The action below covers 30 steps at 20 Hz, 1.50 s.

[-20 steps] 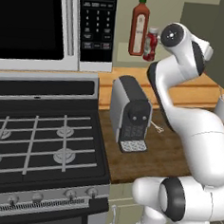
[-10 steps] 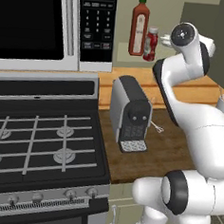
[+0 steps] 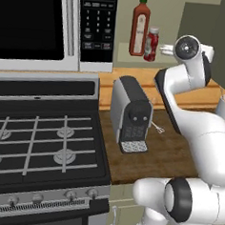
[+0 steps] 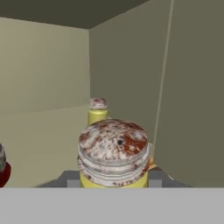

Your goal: Put the shaker and condiment bottle from the counter next to their counterparts in the cabinet.

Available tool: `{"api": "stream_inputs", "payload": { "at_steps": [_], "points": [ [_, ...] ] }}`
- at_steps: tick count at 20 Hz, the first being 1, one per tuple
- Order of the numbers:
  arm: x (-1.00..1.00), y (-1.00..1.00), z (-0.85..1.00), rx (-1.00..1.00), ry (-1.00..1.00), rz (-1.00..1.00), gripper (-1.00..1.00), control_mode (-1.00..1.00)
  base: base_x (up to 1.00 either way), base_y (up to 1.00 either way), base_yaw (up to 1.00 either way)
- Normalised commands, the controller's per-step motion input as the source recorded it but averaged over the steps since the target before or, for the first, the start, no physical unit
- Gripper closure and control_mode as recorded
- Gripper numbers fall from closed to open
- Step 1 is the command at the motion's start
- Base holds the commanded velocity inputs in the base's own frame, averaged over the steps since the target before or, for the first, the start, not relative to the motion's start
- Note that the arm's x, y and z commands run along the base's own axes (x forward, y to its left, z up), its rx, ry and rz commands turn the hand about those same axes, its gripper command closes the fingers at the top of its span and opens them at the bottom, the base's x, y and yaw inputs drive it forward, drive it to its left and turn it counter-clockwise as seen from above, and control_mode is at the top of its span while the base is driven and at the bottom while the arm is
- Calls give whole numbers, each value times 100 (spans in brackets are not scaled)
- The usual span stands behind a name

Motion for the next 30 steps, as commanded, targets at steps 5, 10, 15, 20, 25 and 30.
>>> {"api": "stream_inputs", "payload": {
  "at_steps": [5,10,15,20,25,30],
  "points": [
    [22,0,-11,-4,0,10,100,-100,0,0,0],
    [33,0,-4,-2,0,7,100,-100,0,0,0],
    [39,-2,-1,-1,0,7,100,-100,0,0,0],
    [39,0,-11,-2,0,7,100,-100,0,0,0],
    [41,-6,-14,-2,0,6,100,-100,0,0,0],
    [39,-16,-2,0,0,1,100,-100,0,0,0]
  ]
}}
